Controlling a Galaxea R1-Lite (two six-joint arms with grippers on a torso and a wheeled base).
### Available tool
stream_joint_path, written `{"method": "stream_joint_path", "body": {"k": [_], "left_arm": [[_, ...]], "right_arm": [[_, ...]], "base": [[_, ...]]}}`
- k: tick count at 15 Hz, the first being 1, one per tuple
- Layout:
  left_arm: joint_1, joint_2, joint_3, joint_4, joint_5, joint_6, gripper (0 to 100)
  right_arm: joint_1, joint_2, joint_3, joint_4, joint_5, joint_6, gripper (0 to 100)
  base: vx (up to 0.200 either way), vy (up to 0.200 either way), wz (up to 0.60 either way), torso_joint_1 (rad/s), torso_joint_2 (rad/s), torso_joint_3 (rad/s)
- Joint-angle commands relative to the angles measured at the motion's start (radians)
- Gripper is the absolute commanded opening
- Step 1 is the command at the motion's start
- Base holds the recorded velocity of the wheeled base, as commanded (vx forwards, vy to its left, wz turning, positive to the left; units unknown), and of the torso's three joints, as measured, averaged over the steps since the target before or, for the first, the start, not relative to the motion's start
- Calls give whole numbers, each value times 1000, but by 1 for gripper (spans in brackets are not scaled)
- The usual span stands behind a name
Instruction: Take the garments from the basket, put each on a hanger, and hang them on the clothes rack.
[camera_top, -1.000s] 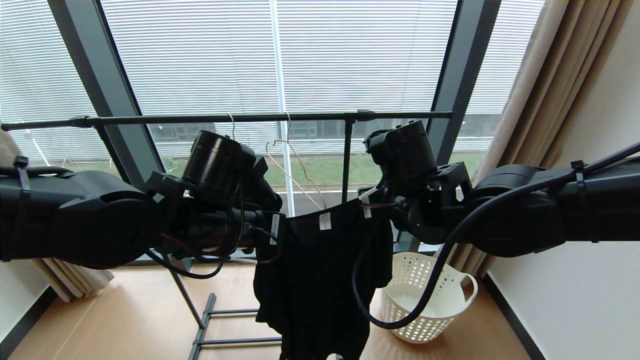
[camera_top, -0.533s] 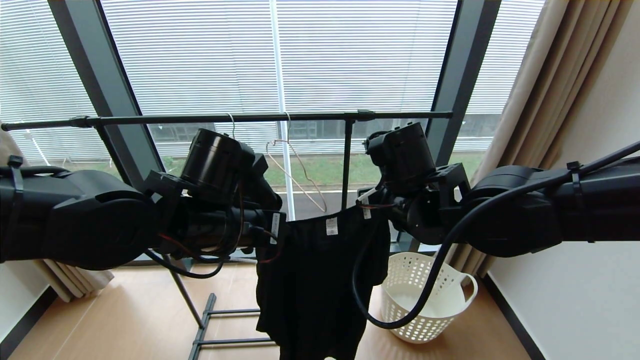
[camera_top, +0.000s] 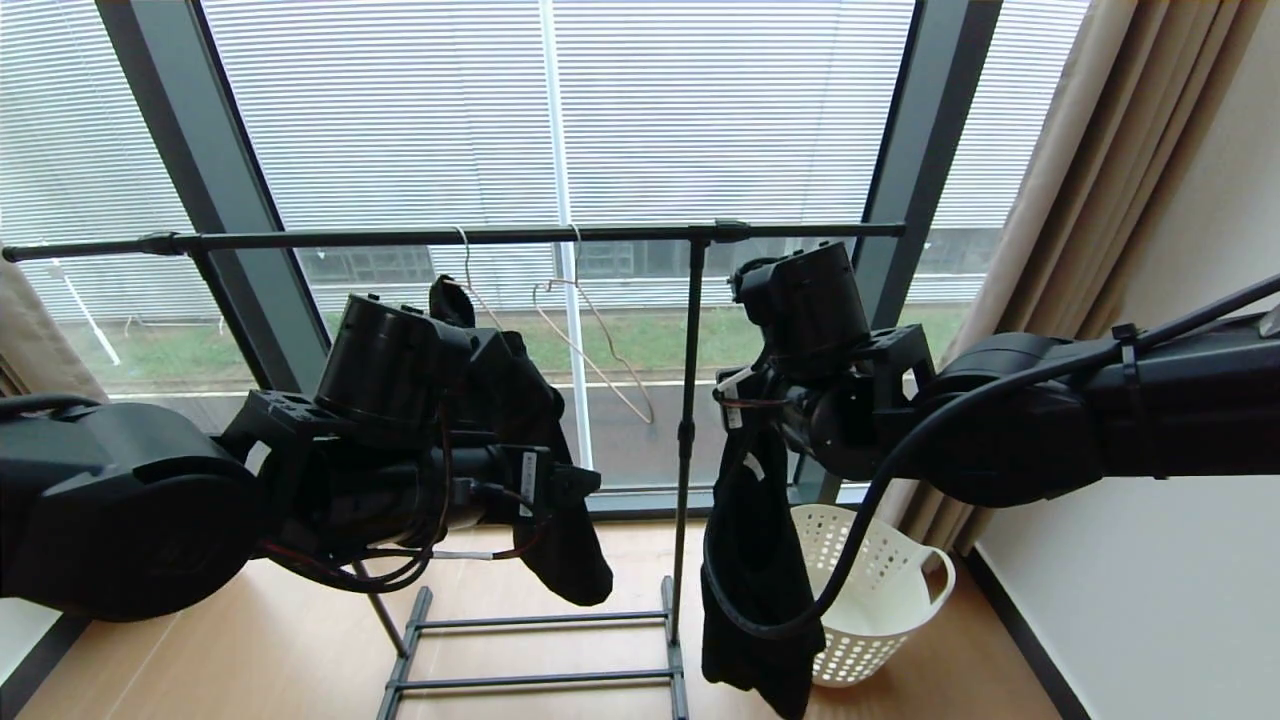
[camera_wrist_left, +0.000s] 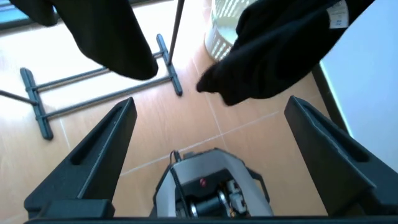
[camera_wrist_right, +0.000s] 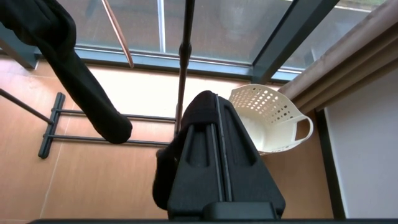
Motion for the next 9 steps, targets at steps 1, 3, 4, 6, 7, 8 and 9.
{"method": "stream_joint_path", "body": {"k": [1, 3, 4, 6, 7, 8, 9], "left_arm": [[2, 18, 22, -34, 4, 0, 100], [-3, 21, 21, -37, 7, 10, 100], [-3, 22, 21, -37, 7, 20, 100], [-3, 38, 19, -38, 10, 23, 100], [-3, 45, 19, -44, 10, 21, 100], [-3, 55, 19, -60, 10, 21, 100], [-1, 61, 19, -72, 10, 21, 100]], "right_arm": [[-5, 14, 1, -2, 0, -1, 0], [-16, 16, -1, -2, 0, -1, 0], [-16, 14, -1, -2, 0, -1, 0], [-16, 11, 1, -2, 0, -1, 0], [-17, 8, 1, -2, 0, -1, 0], [-19, 7, 1, -2, 0, -1, 0], [-22, 7, 1, -2, 0, -2, 0]], "base": [[0, 0, 0, 0, 0, 0], [0, 0, 0, 0, 0, 0], [0, 0, 0, 0, 0, 0], [0, -100, 0, 1, 4, -4], [0, -200, 0, 2, 2, -2], [0, -200, 0, -2, 2, 2], [0, -200, 0, 2, 7, 12]]}}
